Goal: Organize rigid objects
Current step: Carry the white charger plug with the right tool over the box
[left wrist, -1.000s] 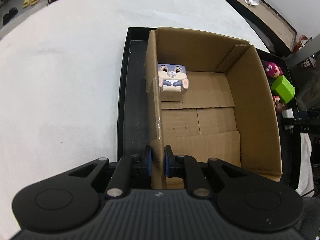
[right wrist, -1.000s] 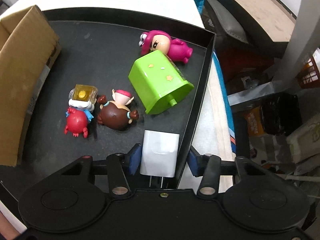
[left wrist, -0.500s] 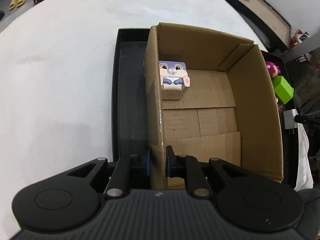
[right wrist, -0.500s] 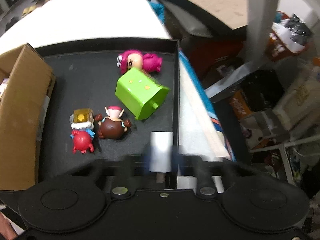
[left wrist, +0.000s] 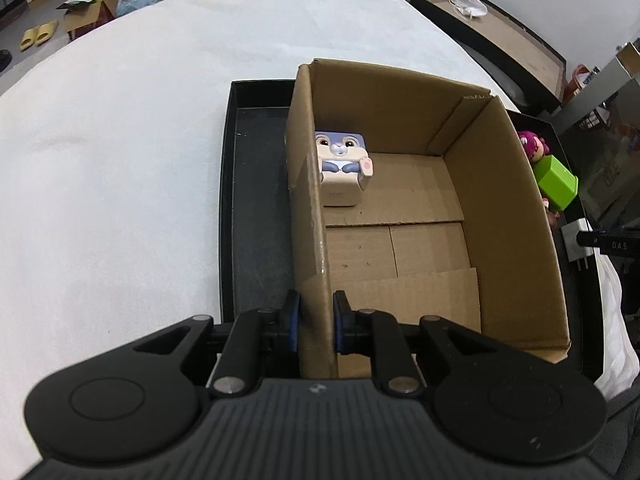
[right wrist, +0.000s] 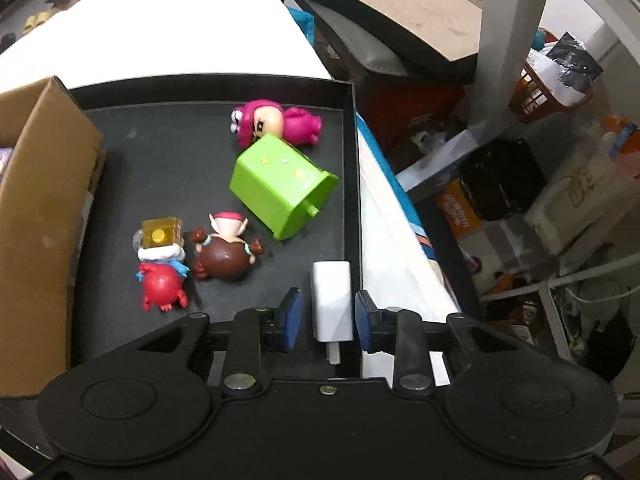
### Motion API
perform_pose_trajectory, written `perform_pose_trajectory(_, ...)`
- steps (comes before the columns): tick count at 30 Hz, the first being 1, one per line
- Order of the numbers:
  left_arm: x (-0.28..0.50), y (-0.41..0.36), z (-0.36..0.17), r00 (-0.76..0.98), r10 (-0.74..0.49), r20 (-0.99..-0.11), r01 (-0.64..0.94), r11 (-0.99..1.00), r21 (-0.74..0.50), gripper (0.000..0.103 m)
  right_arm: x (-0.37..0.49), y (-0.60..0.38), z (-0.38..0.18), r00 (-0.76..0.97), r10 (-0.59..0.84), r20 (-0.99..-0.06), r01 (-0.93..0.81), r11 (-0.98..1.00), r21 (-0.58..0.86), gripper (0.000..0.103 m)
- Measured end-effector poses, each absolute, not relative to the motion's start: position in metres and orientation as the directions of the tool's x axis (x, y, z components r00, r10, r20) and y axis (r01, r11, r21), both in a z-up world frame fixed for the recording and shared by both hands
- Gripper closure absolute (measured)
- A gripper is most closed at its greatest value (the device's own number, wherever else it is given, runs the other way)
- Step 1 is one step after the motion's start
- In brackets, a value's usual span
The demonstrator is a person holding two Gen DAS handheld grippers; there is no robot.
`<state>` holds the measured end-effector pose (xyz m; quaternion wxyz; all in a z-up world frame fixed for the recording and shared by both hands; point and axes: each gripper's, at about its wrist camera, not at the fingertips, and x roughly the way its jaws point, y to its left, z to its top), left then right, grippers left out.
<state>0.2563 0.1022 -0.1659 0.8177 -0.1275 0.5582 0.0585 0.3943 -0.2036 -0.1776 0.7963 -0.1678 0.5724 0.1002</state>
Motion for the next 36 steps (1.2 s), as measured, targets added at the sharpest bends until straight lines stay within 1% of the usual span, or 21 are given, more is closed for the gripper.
perform_pose_trajectory(3,0.253,0.1,-0.165,0.386,-0.029,-0.922,-0.242,0.961,-0.132,0.088,0.395,-0.204,-0.181,0.324,-0.048,-0.945,-0.347,0.923,-0.166,0.072)
perform_pose_trajectory(5,0.25,0.101,-0.165,0.398,-0.03,-0.917,-0.239,0.962,-0.135,0.088,0.395,-0.203,-0.18,0.324,-0.037,-0.945,-0.352,0.923,-0.157,0.077)
perform_pose_trajectory(6,0.248,0.102,-0.165,0.4,-0.033,-0.916,-0.246,0.959,-0.142,0.088,0.394,-0.202,-0.179,0.321,-0.031,-0.947,-0.355,0.923,-0.15,0.082)
perform_pose_trajectory(7,0.246,0.103,-0.165,0.402,-0.037,-0.915,-0.251,0.956,-0.149,0.088,0.393,-0.202,-0.179,0.314,-0.023,-0.949,-0.359,0.923,-0.141,0.083)
perform_pose_trajectory(12,0.238,0.103,-0.165,0.426,-0.038,-0.904,-0.252,0.955,-0.159,0.088,0.395,-0.199,-0.192,0.277,-0.063,-0.959,-0.352,0.922,-0.162,0.081)
perform_pose_trajectory(15,0.238,0.102,-0.165,0.439,-0.036,-0.898,-0.246,0.956,-0.159,0.088,0.395,-0.198,-0.204,0.251,-0.079,-0.965,-0.361,0.917,-0.169,0.081)
perform_pose_trajectory(18,0.237,0.104,-0.166,0.447,-0.044,-0.893,-0.256,0.951,-0.175,0.088,0.391,-0.196,-0.203,0.273,-0.104,-0.956,-0.351,0.915,-0.2,0.083)
perform_pose_trajectory(28,0.234,0.108,-0.168,0.462,-0.058,-0.885,-0.284,0.936,-0.21,0.087,0.377,-0.159,-0.132,0.388,-0.005,-0.922,-0.407,0.897,-0.176,0.083)
perform_pose_trajectory(36,0.232,0.11,-0.167,0.455,-0.061,-0.888,-0.303,0.927,-0.219,0.087,0.368,-0.124,-0.082,0.45,0.118,-0.885,-0.465,0.877,-0.119,0.083)
